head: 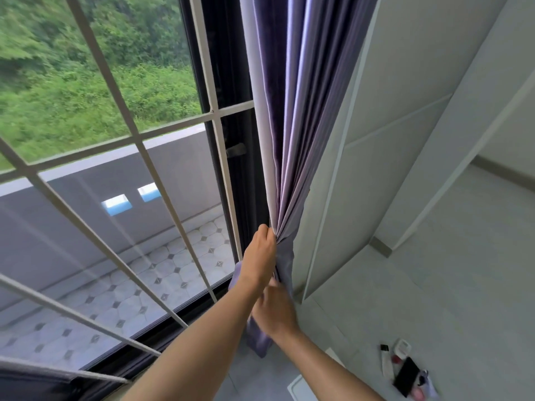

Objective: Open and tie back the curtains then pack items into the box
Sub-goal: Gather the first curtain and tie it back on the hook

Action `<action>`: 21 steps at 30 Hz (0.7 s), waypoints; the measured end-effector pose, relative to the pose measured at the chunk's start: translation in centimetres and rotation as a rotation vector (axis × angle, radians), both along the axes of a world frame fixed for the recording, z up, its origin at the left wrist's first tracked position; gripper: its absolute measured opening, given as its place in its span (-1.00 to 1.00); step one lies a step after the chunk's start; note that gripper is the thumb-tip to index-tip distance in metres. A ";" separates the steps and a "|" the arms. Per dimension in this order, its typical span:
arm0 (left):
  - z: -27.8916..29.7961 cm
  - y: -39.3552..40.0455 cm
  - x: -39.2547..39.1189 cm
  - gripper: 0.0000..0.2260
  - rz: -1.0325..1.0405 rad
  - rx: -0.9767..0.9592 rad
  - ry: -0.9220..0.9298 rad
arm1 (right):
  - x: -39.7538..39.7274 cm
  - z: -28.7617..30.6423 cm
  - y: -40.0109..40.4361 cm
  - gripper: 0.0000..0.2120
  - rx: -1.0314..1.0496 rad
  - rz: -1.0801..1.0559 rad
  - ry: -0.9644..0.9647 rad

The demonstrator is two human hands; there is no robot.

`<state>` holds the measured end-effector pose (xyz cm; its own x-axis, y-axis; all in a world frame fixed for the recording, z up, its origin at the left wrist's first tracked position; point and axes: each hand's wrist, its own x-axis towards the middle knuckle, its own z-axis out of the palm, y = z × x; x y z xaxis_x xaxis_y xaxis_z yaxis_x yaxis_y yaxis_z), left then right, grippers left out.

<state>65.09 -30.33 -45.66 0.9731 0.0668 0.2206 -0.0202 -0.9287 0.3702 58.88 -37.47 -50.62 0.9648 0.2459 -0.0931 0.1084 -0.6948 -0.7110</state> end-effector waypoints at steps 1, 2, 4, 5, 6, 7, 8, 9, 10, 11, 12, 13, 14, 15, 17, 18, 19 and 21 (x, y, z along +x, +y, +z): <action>-0.1 0.3 0.1 -0.68 -0.013 0.011 -0.015 | 0.7 -0.4 -0.5 -0.84 0.078 -0.134 -0.028; 0.0 0.7 0.0 -0.69 -0.006 0.018 -0.021 | 1.5 -0.3 -1.2 -0.80 0.130 -0.246 -0.045; 0.3 1.2 0.0 -0.69 -0.004 -0.004 -0.020 | 3.7 0.2 -2.4 -0.59 0.193 -0.343 -0.085; 0.2 1.3 0.2 -0.69 -0.013 -0.017 -0.016 | 4.7 0.6 -2.6 -0.49 0.214 -0.312 -0.108; 0.4 1.2 0.2 -0.68 -0.031 -0.017 0.000 | 5.6 0.9 -2.5 -0.44 0.230 -0.274 -0.133; 0.6 1.1 0.3 -0.68 -0.059 -0.009 0.006 | 6.4 1.1 -2.3 -0.43 0.256 -0.243 -0.131; 0.7 1.0 0.3 -0.68 -0.081 -0.005 0.021 | 7.1 1.1 -1.9 -0.44 0.284 -0.234 -0.112; 0.6 1.0 0.3 -0.67 -0.099 -0.004 0.031 | 7.5 1.1 -1.7 -0.44 0.313 -0.232 -0.089; 0.7 1.1 0.3 -0.67 -0.100 -0.010 0.045 | 7.8 1.1 -1.6 -0.42 0.338 -0.226 -0.068; 0.7 1.3 0.3 -0.67 -0.095 -0.013 0.054 | 8.0 1.0 -1.6 -0.38 0.354 -0.215 -0.058; 0.7 1.6 0.3 -0.67 -0.092 -0.013 0.064 | 8.0 1.0 -1.6 -0.35 0.360 -0.204 -0.050; 0.5 1.8 0.3 -0.68 -0.092 -0.011 0.069 | 8.0 1.0 -1.6 -0.34 0.379 -0.195 -0.040; 0.6 2.1 0.3 -0.69 -0.094 -0.003 0.068 | 8.1 0.8 -1.5 -0.35 0.392 -0.196 -0.030; 0.5 2.2 0.2 -0.70 -0.097 0.008 0.063 | 8.1 0.8 -1.3 -0.37 0.410 -0.200 -0.036; 0.3 2.2 -0.1 -0.71 -0.088 -0.001 0.038 | 8.3 0.4 -0.9 -0.39 0.431 -0.216 -0.052; 0.2 2.1 -0.2 -0.70 -0.072 -0.012 0.031 | 8.4 0.2 -0.8 -0.38 0.432 -0.222 -0.065; 0.1 2.0 -0.3 -0.69 -0.054 -0.025 0.026 | 8.4 0.1 -0.7 -0.37 0.441 -0.226 -0.076; -0.1 1.9 -0.2 -0.67 -0.031 -0.055 0.012 | 8.5 -0.1 -0.6 -0.35 0.469 -0.224 -0.093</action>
